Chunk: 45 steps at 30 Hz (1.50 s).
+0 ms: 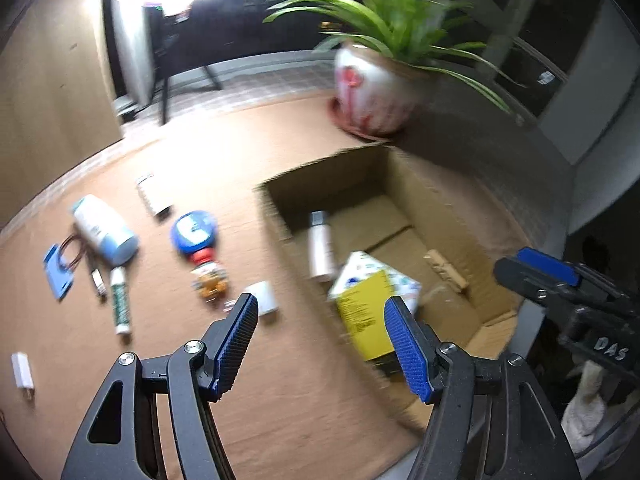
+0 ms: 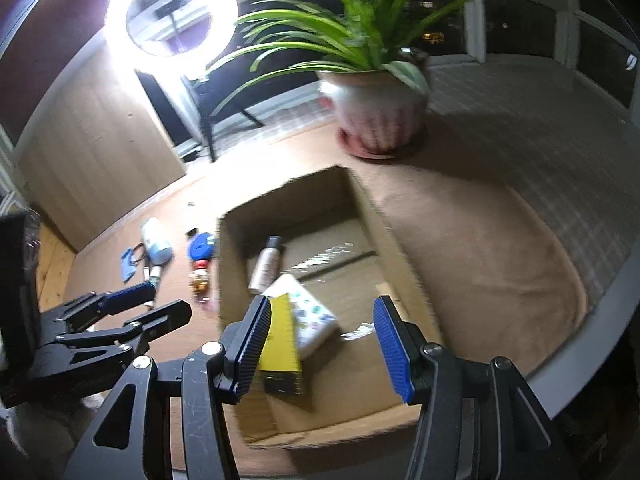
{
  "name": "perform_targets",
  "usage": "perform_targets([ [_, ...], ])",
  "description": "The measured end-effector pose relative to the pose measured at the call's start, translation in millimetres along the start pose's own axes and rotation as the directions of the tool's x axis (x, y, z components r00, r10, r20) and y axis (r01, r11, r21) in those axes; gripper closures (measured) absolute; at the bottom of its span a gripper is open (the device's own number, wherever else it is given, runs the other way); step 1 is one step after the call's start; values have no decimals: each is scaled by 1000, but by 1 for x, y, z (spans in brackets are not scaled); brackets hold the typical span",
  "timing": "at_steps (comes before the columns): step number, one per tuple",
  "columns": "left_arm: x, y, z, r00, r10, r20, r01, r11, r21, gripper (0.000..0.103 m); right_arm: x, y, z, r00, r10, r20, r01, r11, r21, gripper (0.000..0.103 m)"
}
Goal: Organize objects
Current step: 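Carry the yellow card into the box and open the left tool, then grasp the toy figure with the right tool while the left tool grasps the green glue stick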
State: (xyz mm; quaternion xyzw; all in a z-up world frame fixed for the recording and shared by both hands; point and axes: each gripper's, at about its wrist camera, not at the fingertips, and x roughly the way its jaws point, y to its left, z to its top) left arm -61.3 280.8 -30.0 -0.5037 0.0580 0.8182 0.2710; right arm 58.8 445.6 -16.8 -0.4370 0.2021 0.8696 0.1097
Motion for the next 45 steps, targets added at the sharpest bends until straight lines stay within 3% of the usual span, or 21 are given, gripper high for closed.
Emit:
perform_targets([
  [11,-8,117,-21,993,115,-5,-113,970,-217,37,38,82,22,989,141,-56,-147,981,-127,53],
  [14,-6,143,-24,991,130,-13,-129,955,-267,43,52,104,28,985,158,-68,-167,973,-157,53],
  [19,3,176,-26,990,134,-34,-138,938,-319,43,83,137,32,977,169,-131,-193,961,-200,53],
  [25,19,193,-25,989,139,-57,-150,931,-332,48,131,157,36,961,147,-236,-191,965,-177,54],
  [27,25,196,-24,988,137,-65,-151,931,-332,54,146,161,36,959,119,-257,-169,969,-181,58],
  [31,37,200,-23,987,136,-87,-157,933,-323,56,168,164,37,952,83,-296,-141,973,-183,65],
  [42,63,202,-20,986,112,-122,-145,937,-316,61,199,171,38,946,-19,-323,-57,973,-225,67],
  [45,68,202,-20,986,104,-131,-141,937,-321,69,198,175,37,949,-28,-313,-50,970,-239,69],
])
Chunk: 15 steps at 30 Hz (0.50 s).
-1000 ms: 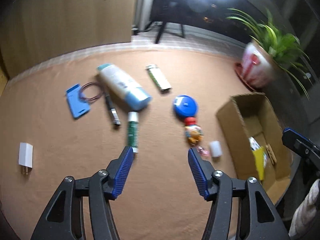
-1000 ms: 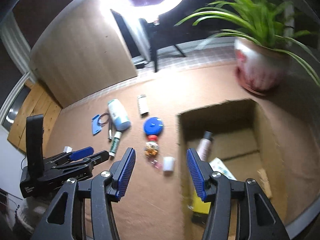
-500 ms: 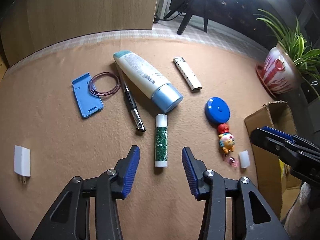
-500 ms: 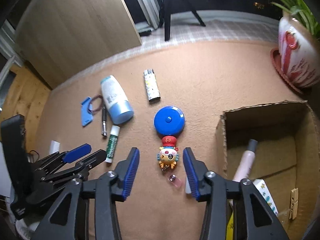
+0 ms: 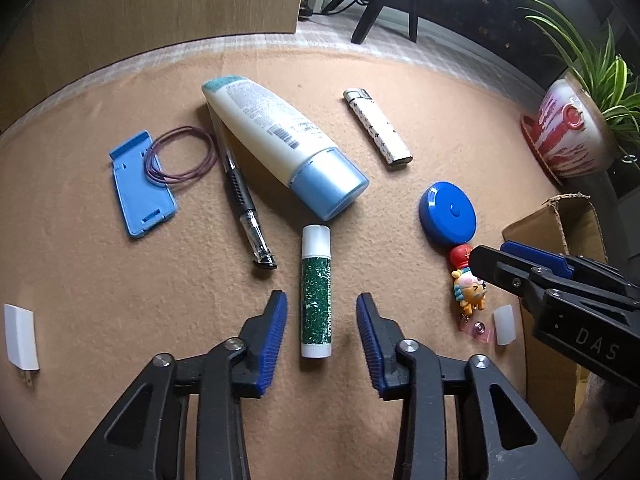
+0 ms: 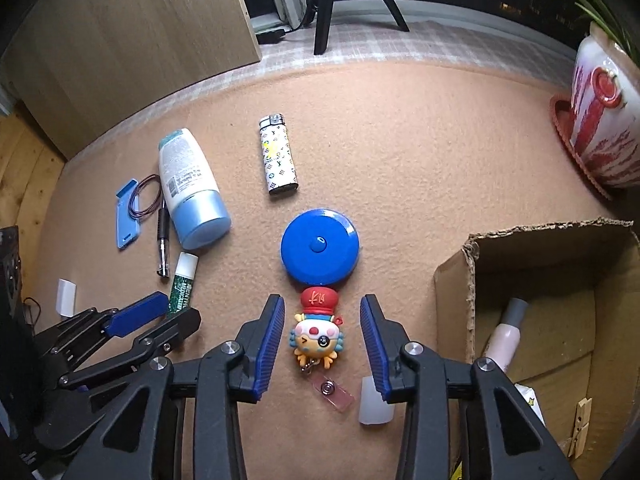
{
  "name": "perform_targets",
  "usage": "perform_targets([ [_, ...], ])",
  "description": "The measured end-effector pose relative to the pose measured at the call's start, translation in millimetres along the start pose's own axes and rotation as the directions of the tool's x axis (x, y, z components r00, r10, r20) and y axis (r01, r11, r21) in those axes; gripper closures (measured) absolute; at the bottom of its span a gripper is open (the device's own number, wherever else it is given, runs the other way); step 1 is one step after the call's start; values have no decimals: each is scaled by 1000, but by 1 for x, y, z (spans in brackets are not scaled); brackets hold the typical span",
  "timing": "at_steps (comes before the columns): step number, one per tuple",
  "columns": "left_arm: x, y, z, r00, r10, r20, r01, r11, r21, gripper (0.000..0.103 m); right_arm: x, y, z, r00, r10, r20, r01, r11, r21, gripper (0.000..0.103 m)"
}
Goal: Organize objects
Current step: 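Grasp the toy figure with the right tool while the left tool grasps the green glue stick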
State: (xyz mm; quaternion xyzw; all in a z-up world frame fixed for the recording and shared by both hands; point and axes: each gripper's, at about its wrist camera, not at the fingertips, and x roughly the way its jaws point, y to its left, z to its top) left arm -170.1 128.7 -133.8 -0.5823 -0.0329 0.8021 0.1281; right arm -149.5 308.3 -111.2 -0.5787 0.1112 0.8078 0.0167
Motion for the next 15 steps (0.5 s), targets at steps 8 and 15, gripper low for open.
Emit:
perform_targets([
  [8,2,-4,-2,1000,16,2,-16,1000,14,84,9,10,1,999,-28,-26,27,999,-34,75],
  [15,-1,5,-6,1000,14,7,-14,1000,6,86,28,11,3,996,-44,-80,41,998,-37,79],
])
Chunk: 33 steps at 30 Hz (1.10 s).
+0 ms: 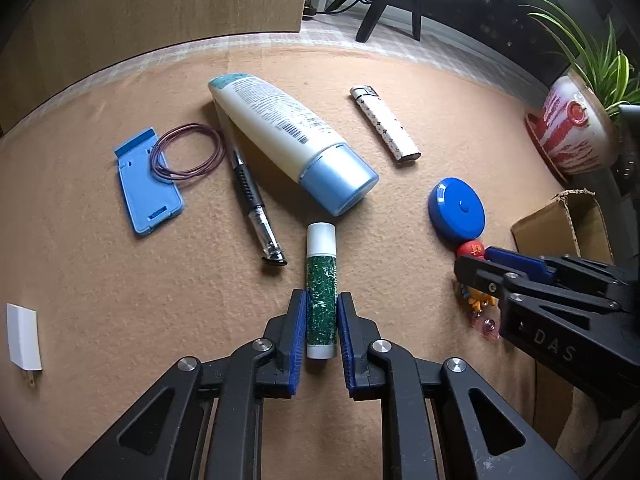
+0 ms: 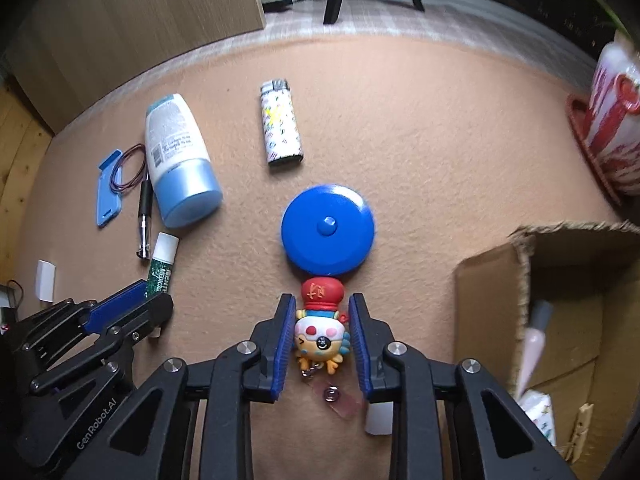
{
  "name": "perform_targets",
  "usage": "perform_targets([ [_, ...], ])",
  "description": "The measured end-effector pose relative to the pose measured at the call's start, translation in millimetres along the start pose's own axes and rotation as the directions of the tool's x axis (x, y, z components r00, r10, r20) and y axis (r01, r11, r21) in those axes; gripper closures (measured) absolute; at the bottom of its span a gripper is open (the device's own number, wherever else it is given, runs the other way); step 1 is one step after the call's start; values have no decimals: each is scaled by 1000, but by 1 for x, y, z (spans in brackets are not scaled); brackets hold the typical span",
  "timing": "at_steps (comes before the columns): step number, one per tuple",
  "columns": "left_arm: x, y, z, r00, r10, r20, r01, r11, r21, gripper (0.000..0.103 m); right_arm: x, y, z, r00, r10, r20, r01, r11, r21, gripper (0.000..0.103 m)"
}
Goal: Organize objects
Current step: 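Grasp the toy figure with the right tool while the left tool grasps the green glue stick, then carry the toy figure and glue stick over the box and open both tools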
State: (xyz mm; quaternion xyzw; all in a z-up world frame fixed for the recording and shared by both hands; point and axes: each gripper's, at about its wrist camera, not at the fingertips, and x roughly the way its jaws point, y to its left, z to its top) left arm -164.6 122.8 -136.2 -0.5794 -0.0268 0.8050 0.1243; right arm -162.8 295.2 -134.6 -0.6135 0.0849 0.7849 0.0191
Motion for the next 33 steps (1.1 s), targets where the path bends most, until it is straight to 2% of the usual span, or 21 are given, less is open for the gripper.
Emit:
perform_targets([
  [3,-2,5,-2,1000,-12,-2,12,1000,-13,86,-1,1,-2,1000,11,4,-11,1000,-5,79],
  [9,-5,13,-9,1000,-24,-3,24,999,-36,86,-4,7,-16,996,85,-7,-85,996,-14,80],
  [14,-15,20,-28,999,-42,0,42,998,-35,86,-11,10,-31,991,136,3,-136,991,-8,80],
  [21,-44,20,-46,997,-56,44,58,998,-38,86,-51,-8,-53,971,226,77,-229,973,37,80],
  [23,-44,16,-40,996,-65,56,67,997,-34,86,-70,-11,-61,964,241,108,-247,968,45,80],
  [27,-56,5,-37,993,-91,77,94,995,-25,87,-98,-29,-72,956,245,164,-256,965,53,80],
  [33,-69,-26,-30,986,-137,96,135,990,33,86,-132,-64,-100,957,178,230,-202,976,83,80],
])
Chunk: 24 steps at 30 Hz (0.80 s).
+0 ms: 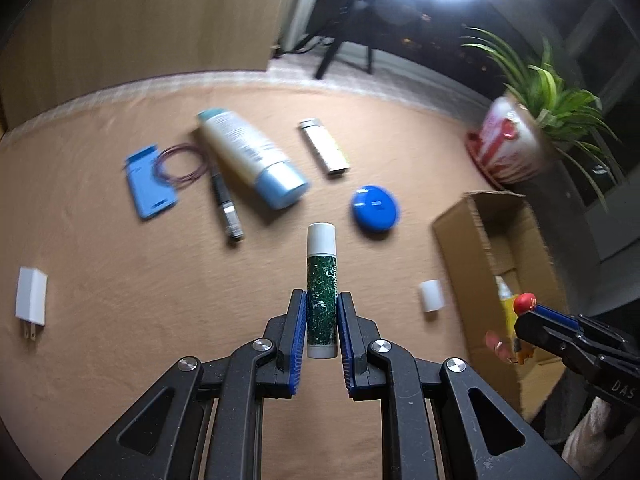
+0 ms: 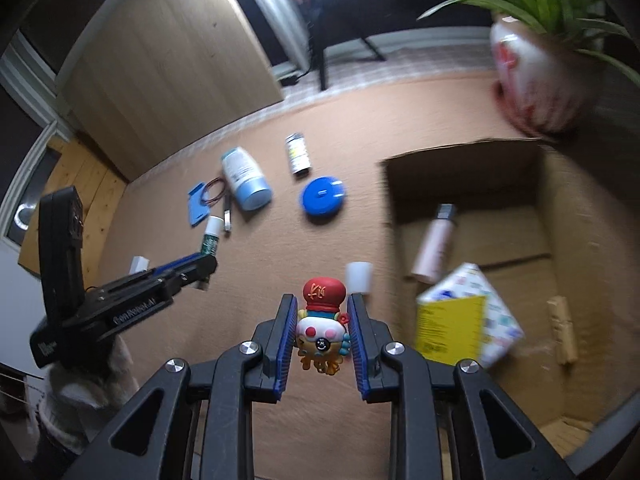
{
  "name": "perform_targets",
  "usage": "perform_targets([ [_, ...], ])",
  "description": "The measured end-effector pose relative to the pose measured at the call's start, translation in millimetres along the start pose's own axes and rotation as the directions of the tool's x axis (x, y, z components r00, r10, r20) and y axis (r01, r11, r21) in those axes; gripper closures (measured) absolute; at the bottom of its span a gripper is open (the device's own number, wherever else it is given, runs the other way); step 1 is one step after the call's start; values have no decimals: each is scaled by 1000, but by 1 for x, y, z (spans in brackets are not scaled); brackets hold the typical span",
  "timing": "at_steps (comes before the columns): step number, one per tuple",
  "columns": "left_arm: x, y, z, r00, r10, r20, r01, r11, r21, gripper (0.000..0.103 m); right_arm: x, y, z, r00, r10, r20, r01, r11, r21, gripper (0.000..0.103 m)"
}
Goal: Organize objects
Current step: 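Carry the toy figure and glue stick over the box and open both tools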
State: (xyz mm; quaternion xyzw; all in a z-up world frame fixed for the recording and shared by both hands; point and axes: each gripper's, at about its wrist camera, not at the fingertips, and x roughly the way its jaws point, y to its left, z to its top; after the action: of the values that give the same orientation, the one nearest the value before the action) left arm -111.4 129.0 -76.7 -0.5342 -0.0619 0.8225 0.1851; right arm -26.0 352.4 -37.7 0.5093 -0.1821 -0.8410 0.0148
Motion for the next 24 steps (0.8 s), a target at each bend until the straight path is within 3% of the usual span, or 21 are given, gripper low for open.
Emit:
perform_targets([
  [9,3,-79,13,997,-74,4,72,989,131,86,-40,-54,-22,991,-114,65,109,991,72,80],
  [24,34,-190,17,991,-128,-49,137,947,292,86,-55,-106,-42,985,-161,66,149,976,161,80],
])
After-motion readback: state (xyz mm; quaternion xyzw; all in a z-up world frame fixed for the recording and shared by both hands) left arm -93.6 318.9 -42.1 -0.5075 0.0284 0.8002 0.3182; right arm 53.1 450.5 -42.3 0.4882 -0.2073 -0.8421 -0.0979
